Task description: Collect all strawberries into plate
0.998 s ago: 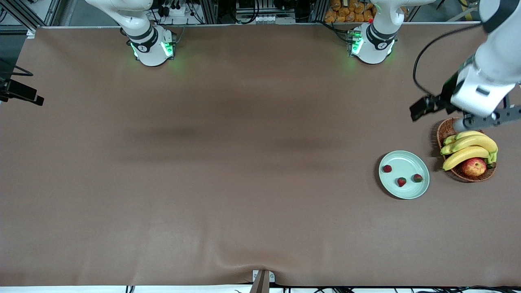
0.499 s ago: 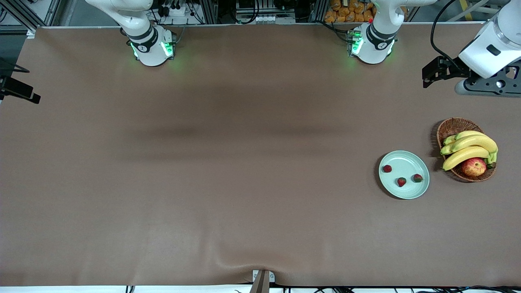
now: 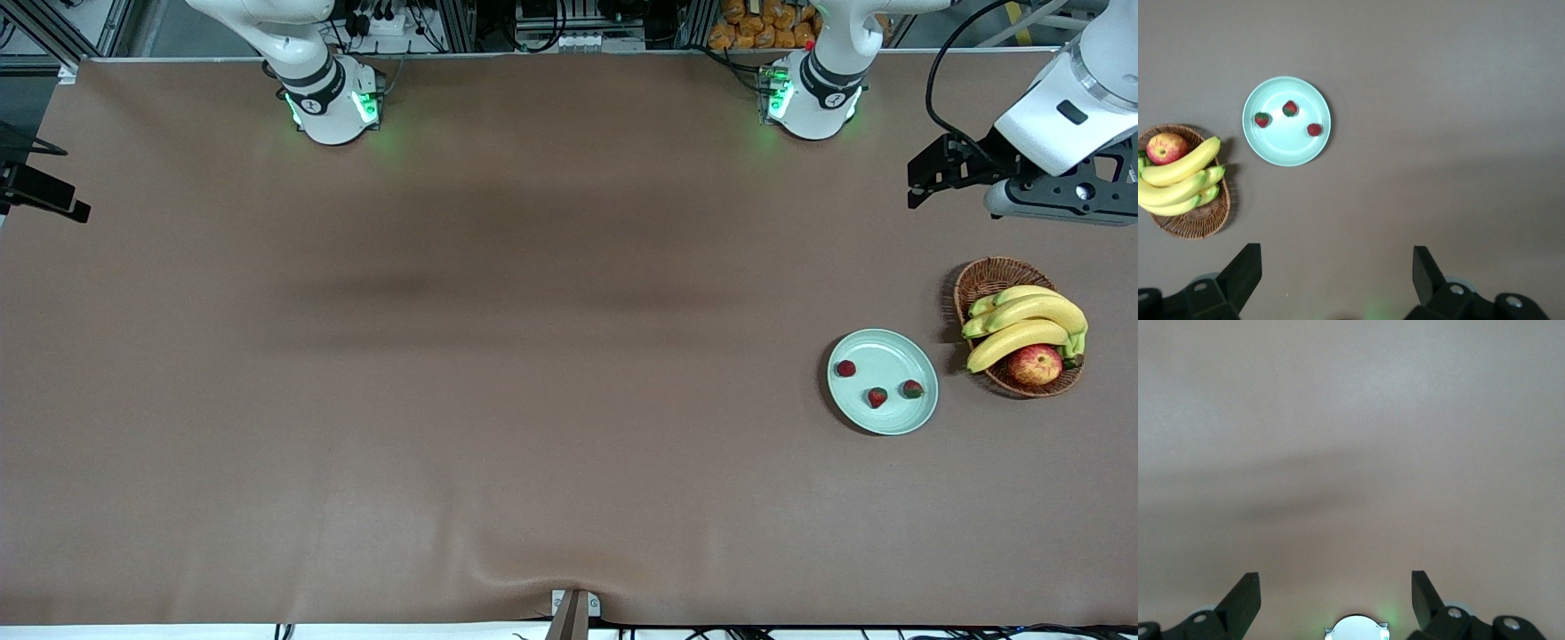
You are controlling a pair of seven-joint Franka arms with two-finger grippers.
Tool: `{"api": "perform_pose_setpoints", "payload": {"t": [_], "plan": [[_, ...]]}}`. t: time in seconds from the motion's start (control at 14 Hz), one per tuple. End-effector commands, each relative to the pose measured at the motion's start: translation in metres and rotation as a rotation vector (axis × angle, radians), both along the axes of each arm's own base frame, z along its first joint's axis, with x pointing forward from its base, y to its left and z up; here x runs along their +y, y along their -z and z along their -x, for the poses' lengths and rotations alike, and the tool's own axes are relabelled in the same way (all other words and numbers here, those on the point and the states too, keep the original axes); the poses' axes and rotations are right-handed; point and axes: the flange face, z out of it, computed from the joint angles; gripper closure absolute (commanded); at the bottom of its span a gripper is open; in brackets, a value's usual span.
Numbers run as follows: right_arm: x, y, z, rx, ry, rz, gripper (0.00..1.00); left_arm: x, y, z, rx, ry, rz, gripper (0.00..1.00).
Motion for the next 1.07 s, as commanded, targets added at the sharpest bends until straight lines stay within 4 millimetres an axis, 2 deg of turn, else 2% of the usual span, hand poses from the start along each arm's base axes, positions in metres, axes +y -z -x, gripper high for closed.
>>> {"api": "perform_pose_setpoints", "payload": {"t": [0.0, 0.21, 1.0], "plan": [[0.0012, -0.0076, 0.005, 0.003, 0.006, 0.022, 0.0, 0.0016, 0.0005, -0.0062, -0.04, -0.033, 0.016, 0.0], [0.0012, -0.0076, 0.005, 0.003, 0.006, 0.022, 0.0, -0.0054, 0.0048, -0.0054, -0.032, -0.063, 0.012, 0.0], [0.0005, -0.0086, 0.0054, 0.0, 0.006, 0.023, 0.0, -0.0046, 0.0037, -0.0066, -0.036, -0.067, 0.02, 0.0]]}}
